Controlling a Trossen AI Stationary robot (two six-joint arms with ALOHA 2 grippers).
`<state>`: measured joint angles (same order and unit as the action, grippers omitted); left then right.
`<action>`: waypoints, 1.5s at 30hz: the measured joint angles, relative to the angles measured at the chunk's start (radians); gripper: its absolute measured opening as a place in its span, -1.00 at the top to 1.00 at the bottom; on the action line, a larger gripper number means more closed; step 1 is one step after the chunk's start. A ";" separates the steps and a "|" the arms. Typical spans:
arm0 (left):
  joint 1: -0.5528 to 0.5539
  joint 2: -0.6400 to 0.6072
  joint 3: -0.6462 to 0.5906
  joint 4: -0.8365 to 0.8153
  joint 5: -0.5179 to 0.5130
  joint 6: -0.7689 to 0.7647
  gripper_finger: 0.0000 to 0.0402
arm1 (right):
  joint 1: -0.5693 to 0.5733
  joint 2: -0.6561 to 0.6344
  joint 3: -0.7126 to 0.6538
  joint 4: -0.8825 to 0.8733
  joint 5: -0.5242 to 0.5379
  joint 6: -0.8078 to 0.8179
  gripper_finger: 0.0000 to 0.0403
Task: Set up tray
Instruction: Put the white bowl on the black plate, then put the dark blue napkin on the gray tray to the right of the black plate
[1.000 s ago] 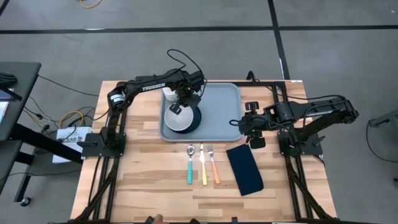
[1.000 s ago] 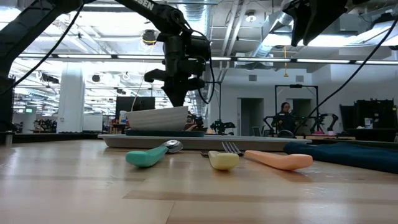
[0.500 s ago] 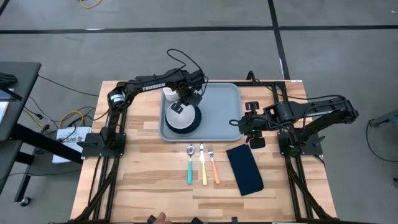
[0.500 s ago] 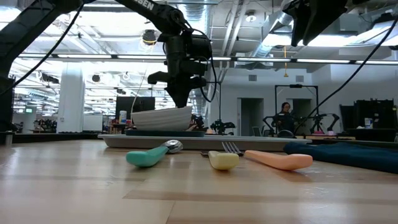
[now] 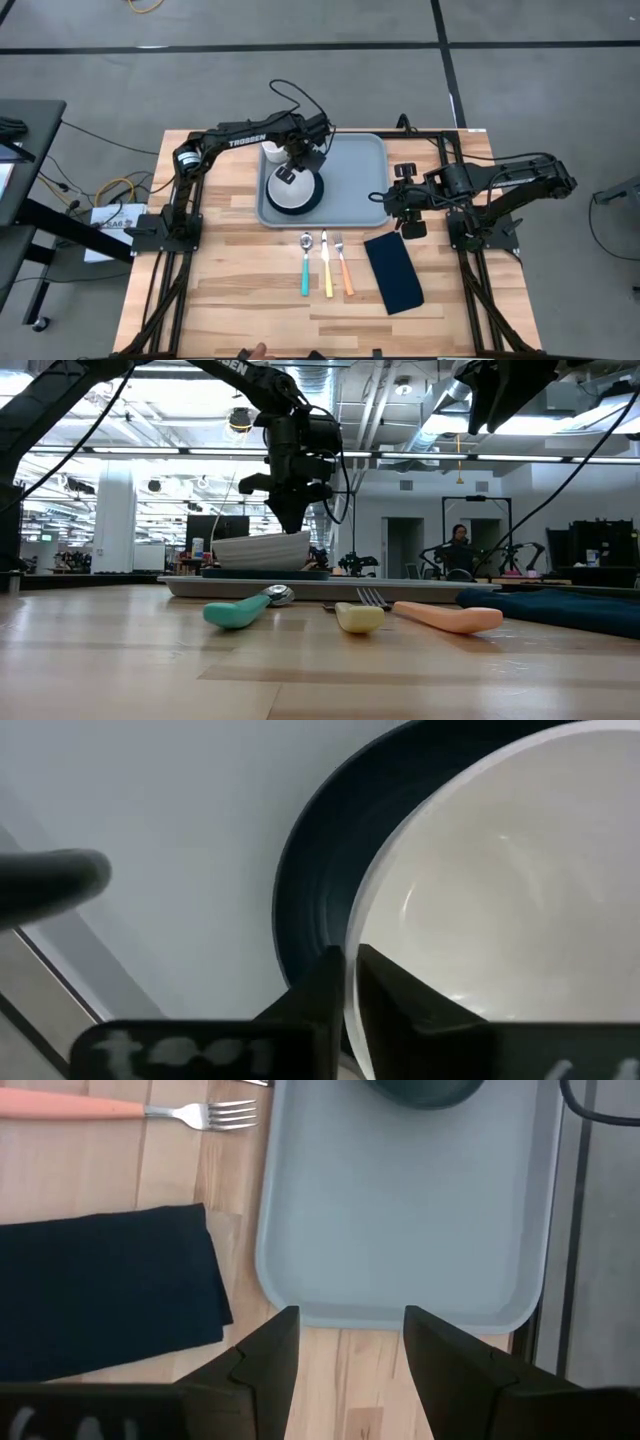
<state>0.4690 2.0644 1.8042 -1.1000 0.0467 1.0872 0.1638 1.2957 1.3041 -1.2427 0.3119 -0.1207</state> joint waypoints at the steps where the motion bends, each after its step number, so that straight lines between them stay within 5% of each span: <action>1: 0.000 0.000 0.000 0.000 0.000 -0.006 0.84 | 0.000 0.000 0.000 0.000 0.000 0.000 0.14; 22: -0.039 0.000 0.000 -0.009 -0.149 -0.004 0.58 | 0.000 0.000 0.000 0.000 0.000 0.000 0.14; 27: -0.048 -0.026 0.000 -0.009 -0.252 -0.007 0.57 | 0.000 0.000 0.000 -0.004 0.000 -0.001 0.14; 36: -0.159 -0.198 0.000 -0.102 -0.606 -0.145 0.57 | -0.049 0.000 0.000 -0.013 -0.020 0.000 0.14; 41: -0.192 -0.353 0.001 -0.190 -0.485 -0.394 0.57 | -0.099 0.000 0.000 0.020 -0.034 0.015 0.14; 45: -0.194 -0.480 -0.028 -0.235 -0.173 -0.657 0.57 | -0.121 0.000 -0.007 0.034 -0.049 -0.001 0.14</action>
<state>0.2749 1.5844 1.7764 -1.3346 -0.1265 0.4298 0.0426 1.2953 1.2975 -1.2084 0.2634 -0.1222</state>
